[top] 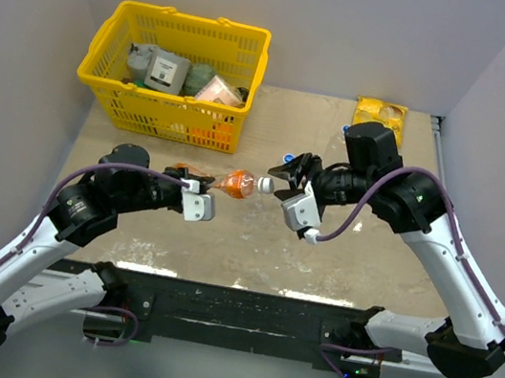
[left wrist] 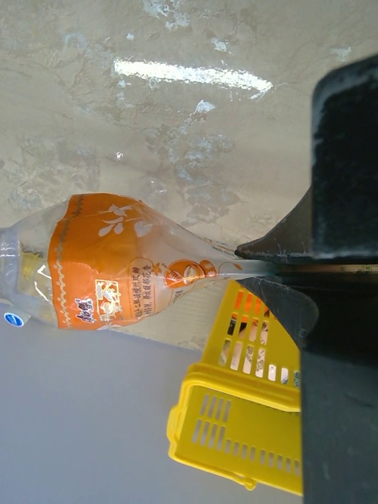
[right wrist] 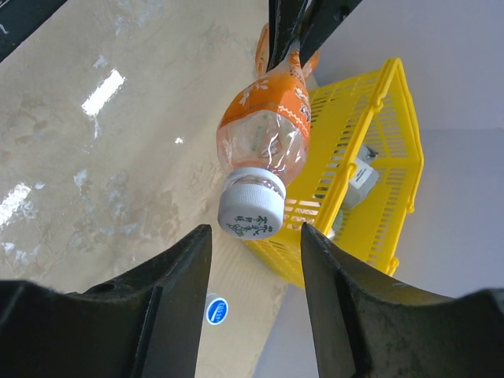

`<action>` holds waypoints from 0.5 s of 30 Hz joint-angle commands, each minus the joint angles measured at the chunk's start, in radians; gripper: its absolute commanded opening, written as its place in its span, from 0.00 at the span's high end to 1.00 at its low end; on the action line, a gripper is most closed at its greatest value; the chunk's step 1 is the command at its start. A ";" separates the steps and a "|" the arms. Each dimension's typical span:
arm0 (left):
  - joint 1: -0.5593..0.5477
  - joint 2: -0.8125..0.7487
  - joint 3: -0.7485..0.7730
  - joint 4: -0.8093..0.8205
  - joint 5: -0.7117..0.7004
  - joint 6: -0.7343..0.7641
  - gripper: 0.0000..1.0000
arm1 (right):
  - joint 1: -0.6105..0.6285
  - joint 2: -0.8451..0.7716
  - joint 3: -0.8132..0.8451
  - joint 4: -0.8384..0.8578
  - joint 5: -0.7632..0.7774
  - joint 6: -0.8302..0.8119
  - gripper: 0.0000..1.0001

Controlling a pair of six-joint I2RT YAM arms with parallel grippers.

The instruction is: Screw on the bottle caps

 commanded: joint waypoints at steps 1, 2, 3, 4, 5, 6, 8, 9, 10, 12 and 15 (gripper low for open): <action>0.007 -0.009 0.025 0.044 0.010 0.004 1.00 | 0.012 -0.016 0.023 0.009 -0.016 -0.037 0.53; 0.006 -0.011 0.025 0.045 0.010 0.003 1.00 | 0.012 -0.013 0.023 0.014 -0.017 -0.036 0.53; 0.007 -0.011 0.025 0.045 0.009 0.003 1.00 | 0.014 -0.013 0.023 0.017 -0.015 -0.039 0.54; 0.006 -0.012 0.025 0.047 0.009 0.004 1.00 | 0.015 -0.013 0.019 0.020 -0.017 -0.039 0.54; 0.007 -0.009 0.025 0.047 0.009 0.004 1.00 | 0.015 -0.018 0.016 0.023 -0.018 -0.040 0.54; 0.007 -0.009 0.025 0.048 0.009 0.006 1.00 | 0.017 -0.021 0.011 0.035 -0.021 -0.040 0.52; 0.007 -0.009 0.025 0.051 0.012 0.004 1.00 | 0.018 -0.030 -0.004 0.049 -0.026 -0.040 0.51; 0.006 -0.006 0.025 0.053 0.010 0.004 1.00 | 0.020 -0.033 -0.007 0.049 -0.027 -0.050 0.50; 0.007 -0.006 0.025 0.056 0.015 0.006 1.00 | 0.021 -0.035 -0.013 0.049 -0.029 -0.051 0.51; 0.006 -0.006 0.024 0.062 0.016 0.004 1.00 | 0.024 -0.035 -0.016 0.050 -0.033 -0.054 0.52; 0.007 -0.001 0.024 0.067 0.015 0.004 1.00 | 0.030 -0.029 -0.015 0.050 -0.029 -0.056 0.54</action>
